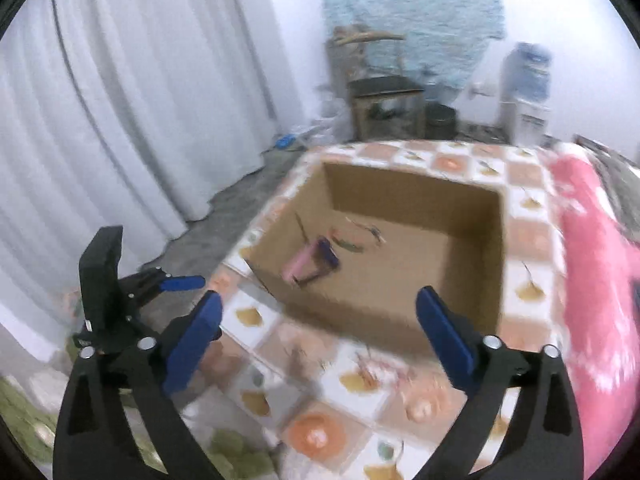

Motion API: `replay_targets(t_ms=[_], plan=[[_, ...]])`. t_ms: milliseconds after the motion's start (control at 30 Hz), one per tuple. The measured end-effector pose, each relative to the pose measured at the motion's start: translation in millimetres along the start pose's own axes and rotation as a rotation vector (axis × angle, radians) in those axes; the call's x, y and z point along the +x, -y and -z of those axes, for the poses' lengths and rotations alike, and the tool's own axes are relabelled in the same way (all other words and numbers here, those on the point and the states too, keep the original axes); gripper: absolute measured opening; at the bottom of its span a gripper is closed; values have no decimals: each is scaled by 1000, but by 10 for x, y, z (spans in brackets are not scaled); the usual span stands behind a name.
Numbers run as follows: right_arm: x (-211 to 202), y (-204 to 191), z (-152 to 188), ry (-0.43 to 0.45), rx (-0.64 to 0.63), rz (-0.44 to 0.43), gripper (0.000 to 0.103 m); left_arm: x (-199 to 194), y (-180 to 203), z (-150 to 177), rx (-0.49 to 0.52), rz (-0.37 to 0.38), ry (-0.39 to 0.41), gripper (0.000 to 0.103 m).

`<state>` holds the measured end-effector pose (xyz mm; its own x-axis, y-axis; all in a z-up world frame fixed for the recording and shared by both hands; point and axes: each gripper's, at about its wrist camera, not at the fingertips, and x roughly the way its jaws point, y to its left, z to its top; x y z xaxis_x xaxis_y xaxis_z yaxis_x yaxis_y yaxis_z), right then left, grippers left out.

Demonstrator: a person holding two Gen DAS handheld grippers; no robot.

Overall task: Organize jewelry
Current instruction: 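Move the right gripper out of the box to the pink beaded bracelet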

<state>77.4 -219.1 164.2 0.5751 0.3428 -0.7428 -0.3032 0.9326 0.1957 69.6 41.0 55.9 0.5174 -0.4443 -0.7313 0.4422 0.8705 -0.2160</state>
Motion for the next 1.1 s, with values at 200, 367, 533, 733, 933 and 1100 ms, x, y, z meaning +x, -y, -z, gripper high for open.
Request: replay_targets(t_ms=[200, 367, 533, 733, 933, 1100], plan=[[379, 373, 804, -134, 265, 123, 96, 565, 134, 290, 0, -33, -130, 90], [651, 578, 1137, -189, 338, 242, 96, 789, 160, 314, -18, -91, -150, 90], [862, 607, 1269, -215, 268, 343, 96, 914, 169, 327, -34, -147, -141, 90], [1017, 673, 1355, -231, 222, 386, 96, 1025, 317, 352, 54, -243, -157, 96], [1115, 745, 1435, -244, 213, 409, 96, 1021, 304, 319, 42, -246, -171, 96], [1114, 785, 1442, -226, 218, 403, 97, 1065, 306, 253, 47, -245, -189, 96]])
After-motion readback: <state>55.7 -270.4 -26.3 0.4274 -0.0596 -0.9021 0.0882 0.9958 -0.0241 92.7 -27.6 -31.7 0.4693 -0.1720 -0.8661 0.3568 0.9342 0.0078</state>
